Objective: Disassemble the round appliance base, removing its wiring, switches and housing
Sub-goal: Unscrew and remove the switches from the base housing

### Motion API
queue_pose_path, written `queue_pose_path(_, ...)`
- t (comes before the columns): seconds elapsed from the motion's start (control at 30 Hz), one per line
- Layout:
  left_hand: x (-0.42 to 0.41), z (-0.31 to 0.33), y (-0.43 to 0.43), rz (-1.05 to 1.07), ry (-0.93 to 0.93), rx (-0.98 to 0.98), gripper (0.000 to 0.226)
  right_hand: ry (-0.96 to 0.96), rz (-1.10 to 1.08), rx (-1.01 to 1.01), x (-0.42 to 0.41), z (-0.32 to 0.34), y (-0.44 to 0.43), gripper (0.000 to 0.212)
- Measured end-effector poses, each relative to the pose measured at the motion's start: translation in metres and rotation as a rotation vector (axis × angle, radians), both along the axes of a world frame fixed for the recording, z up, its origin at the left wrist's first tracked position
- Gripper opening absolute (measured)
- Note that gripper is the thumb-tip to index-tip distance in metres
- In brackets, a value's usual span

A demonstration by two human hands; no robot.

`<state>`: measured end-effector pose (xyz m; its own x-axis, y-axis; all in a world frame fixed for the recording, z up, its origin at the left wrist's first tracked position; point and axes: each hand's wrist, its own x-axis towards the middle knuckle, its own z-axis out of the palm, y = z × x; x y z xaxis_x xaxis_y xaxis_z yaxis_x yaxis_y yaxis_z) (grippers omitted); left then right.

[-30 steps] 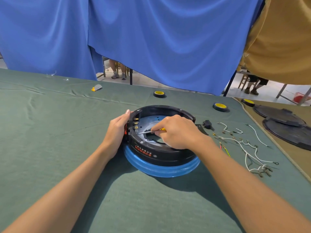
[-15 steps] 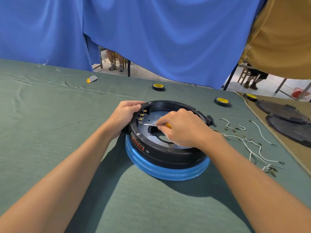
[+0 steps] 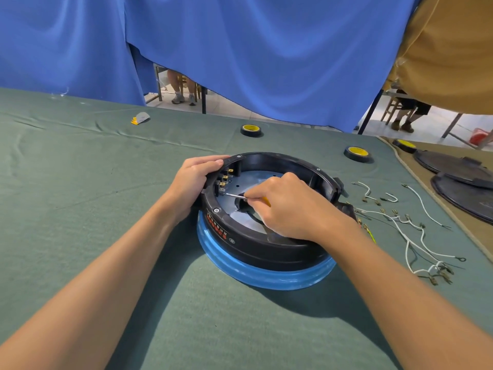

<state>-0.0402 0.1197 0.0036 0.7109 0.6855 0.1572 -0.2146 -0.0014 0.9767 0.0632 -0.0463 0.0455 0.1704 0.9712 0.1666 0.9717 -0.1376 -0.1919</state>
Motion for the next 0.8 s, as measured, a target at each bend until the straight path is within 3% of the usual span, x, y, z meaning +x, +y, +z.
queue_pose_path(0.23,0.0009,0.0019,-0.0031,-0.036,-0.009,-0.074,0.034,0.044,0.118,-0.037,-0.0068,0.0019,0.0084,0.036)
queue_pose_path(0.57,-0.0001,-0.0011,0.0005,0.015,0.041,-0.038,0.026,-0.005,0.010,0.034,0.0001,-0.0052,0.0025,0.028)
queue_pose_path(0.8,0.0009,0.0002,-0.0017,0.032,0.028,-0.053,0.025,0.048,0.049,0.048,-0.0030,-0.0054,0.0064,0.035)
